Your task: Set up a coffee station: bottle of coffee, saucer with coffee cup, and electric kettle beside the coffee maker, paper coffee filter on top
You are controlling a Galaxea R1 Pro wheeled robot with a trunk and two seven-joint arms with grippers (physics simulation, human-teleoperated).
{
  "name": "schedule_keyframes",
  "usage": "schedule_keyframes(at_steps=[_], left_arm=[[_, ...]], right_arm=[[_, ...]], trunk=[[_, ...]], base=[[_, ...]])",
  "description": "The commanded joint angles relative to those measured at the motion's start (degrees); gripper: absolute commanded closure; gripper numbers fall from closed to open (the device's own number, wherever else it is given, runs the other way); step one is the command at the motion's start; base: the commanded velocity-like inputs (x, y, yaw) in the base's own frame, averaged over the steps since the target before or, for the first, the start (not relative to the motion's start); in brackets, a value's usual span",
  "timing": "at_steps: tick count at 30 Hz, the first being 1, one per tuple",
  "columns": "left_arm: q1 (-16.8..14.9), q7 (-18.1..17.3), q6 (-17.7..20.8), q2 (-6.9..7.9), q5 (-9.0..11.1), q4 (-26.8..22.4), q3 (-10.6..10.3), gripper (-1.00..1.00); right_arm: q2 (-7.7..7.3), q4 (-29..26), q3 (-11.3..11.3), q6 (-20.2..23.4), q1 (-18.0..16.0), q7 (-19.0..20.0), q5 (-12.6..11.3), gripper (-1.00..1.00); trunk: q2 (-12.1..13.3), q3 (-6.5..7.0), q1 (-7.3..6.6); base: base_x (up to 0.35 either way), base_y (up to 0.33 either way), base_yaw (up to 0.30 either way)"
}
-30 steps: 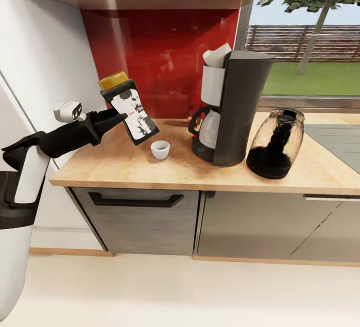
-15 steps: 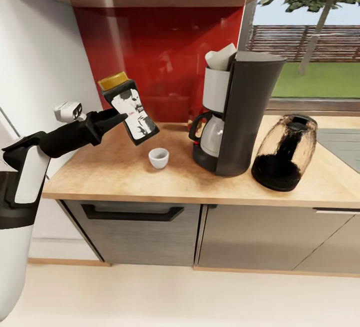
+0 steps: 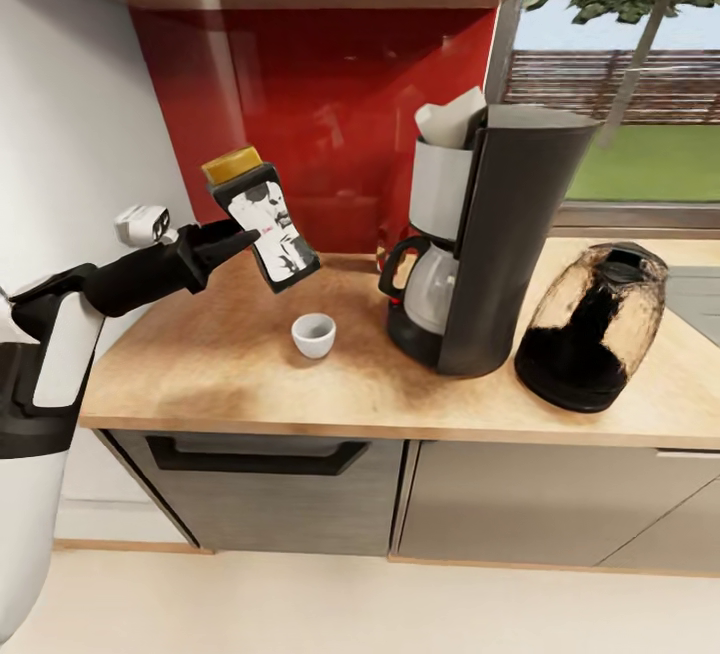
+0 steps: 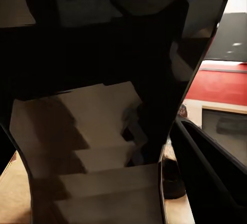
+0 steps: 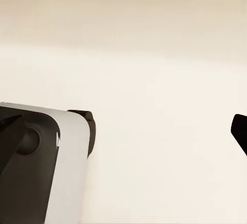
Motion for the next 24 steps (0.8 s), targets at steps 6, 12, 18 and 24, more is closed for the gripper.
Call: schedule_keyframes(at_steps=[6,12,18,24], left_arm=[[-0.05,2.03,0.35,0.05,0.46,-0.03,-0.97,1.00],[-0.07,8.82,-0.19,0.06,0.38,-0.37,-7.23,1.00],[-0.09,11.73,-0.56,-0.02,0.33,-0.49,-9.32,1.00],[-0.08,11.97,-1.49,-0.02,0.29,-0.51,-9.44,1.00]], right_arm=[[0.05,-0.07,-0.47,-0.20,-0.02,0.18,0.55,-1.00],[0.05,-0.05,-0.49,-0.20,-0.02,0.16,0.55,-1.00],[0.05,-0.04,-0.52,-0.20,-0.02,0.12,0.55,-1.00],[0.05,-0.04,-0.49,-0.20,-0.02,0.09,0.55,-1.00]], trunk=[[-0.02,-0.04,0.03],[-0.02,-0.04,0.03],[-0.02,-0.04,0.03],[-0.02,-0.04,0.03]], base=[[0.102,0.000,0.000],[0.011,0.000,0.000],[0.000,0.000,0.000],[0.000,0.000,0.000]])
